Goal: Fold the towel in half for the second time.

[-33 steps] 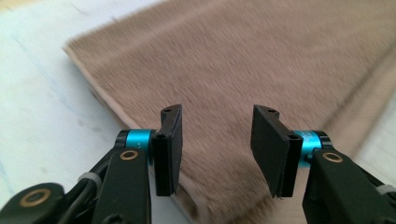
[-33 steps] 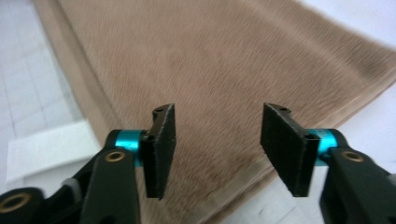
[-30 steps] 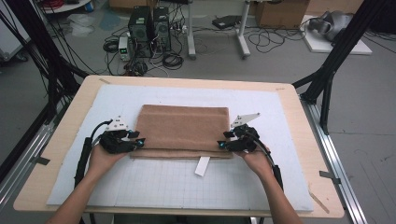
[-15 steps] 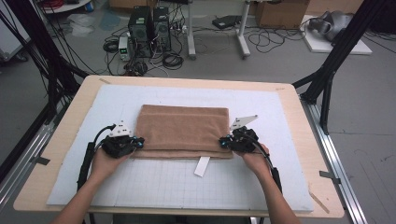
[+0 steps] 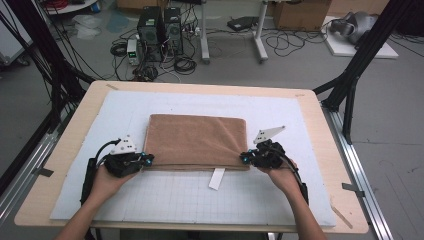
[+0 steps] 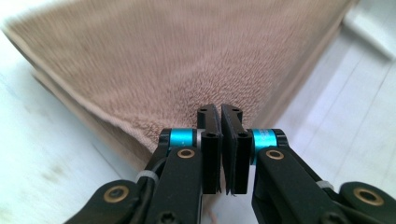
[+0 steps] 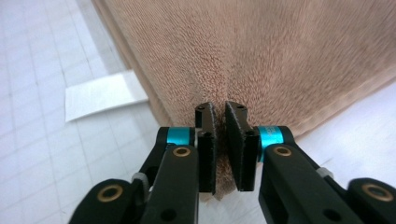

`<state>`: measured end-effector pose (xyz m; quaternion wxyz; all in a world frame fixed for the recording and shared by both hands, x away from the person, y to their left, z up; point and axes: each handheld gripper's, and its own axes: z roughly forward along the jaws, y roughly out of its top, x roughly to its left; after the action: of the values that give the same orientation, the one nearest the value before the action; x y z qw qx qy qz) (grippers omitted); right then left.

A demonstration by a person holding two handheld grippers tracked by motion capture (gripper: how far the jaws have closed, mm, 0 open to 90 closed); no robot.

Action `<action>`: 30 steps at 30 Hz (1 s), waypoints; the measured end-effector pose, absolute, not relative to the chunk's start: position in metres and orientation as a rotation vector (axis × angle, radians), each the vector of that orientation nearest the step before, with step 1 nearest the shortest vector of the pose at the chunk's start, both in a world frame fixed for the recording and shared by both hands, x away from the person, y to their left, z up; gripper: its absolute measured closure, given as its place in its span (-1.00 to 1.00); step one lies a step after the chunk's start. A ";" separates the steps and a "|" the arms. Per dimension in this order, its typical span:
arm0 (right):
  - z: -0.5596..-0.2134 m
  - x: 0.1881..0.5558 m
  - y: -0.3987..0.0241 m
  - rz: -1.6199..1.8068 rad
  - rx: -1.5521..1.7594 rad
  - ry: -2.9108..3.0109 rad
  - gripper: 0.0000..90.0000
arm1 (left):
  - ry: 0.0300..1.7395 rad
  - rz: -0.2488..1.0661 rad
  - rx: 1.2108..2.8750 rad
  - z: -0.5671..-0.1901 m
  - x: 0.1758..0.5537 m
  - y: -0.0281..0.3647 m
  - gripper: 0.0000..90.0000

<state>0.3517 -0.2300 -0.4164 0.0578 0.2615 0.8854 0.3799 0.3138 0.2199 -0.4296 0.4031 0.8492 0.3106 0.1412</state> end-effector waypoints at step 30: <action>-0.422 0.348 -0.225 1.210 0.841 2.612 0.10 | 0.865 0.431 2.081 -0.430 0.313 0.239 0.42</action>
<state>0.3481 -0.2251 -0.4218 0.0711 0.2798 0.8688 0.4024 0.3131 0.2390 -0.4304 0.4109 0.8269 0.3436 0.1710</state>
